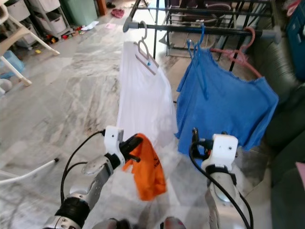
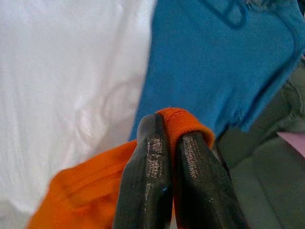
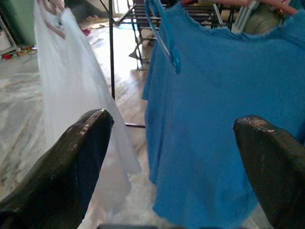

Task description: Hang hanger

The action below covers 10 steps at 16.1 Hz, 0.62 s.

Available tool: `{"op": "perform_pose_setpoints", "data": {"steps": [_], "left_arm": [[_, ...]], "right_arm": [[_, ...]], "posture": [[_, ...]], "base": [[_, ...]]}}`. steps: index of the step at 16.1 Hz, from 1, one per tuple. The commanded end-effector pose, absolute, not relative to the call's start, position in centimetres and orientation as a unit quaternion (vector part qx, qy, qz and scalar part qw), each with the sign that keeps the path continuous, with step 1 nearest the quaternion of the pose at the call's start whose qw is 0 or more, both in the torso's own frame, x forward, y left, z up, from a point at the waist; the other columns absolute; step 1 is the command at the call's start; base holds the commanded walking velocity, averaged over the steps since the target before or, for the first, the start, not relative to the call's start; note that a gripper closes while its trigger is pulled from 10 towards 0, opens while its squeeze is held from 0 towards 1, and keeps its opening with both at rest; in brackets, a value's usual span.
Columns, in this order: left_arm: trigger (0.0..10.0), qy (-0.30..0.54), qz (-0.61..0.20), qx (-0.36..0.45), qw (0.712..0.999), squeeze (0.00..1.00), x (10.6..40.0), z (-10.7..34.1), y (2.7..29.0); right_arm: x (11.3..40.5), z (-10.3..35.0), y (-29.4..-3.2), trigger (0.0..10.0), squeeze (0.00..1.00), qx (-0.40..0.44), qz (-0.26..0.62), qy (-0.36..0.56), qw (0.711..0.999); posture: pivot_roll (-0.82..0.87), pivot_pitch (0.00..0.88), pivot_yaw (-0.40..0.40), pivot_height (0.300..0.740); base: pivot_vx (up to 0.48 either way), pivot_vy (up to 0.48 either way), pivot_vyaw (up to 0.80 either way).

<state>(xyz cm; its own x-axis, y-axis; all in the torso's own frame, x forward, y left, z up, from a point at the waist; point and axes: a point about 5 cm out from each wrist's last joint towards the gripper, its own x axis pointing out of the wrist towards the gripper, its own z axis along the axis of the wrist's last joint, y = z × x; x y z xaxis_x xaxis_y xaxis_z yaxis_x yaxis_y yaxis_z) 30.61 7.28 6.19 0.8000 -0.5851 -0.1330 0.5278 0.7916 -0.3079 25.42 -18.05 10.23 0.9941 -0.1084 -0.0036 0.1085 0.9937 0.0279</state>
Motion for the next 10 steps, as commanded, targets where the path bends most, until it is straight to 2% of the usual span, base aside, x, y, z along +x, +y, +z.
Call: {"op": "perform_pose_setpoints", "data": {"steps": [1,6,8,10], "left_arm": [[10.0,0.110,-0.286,-0.123,0.944,0.00,30.6,6.1,8.1],[10.0,0.110,-0.292,-0.119,0.943,0.00,30.6,6.1,7.9],[10.0,0.107,-0.294,-0.120,0.942,0.00,30.6,6.3,7.9],[10.0,0.100,-0.300,-0.123,0.941,0.00,30.8,6.8,7.8]], "right_arm": [[25.4,9.9,-17.5,10.0,0.00,0.018,-0.050,0.008,0.999],[25.4,10.1,-17.7,10.0,0.00,0.009,-0.054,0.003,0.999],[25.5,10.9,-18.3,10.0,0.00,-0.021,-0.078,-0.017,0.997],[25.7,11.7,-18.7,10.0,0.00,-0.043,-0.096,-0.035,0.994]], "posture": [[-0.19,0.177,0.052,0.740],[-0.20,0.176,0.057,0.740],[-0.20,0.177,0.061,0.740],[-0.20,0.179,0.066,0.740]], "base": [[0.240,0.000,0.00],[0.000,0.000,0.00],[0.000,0.000,0.00],[0.247,0.000,0.00]]}}
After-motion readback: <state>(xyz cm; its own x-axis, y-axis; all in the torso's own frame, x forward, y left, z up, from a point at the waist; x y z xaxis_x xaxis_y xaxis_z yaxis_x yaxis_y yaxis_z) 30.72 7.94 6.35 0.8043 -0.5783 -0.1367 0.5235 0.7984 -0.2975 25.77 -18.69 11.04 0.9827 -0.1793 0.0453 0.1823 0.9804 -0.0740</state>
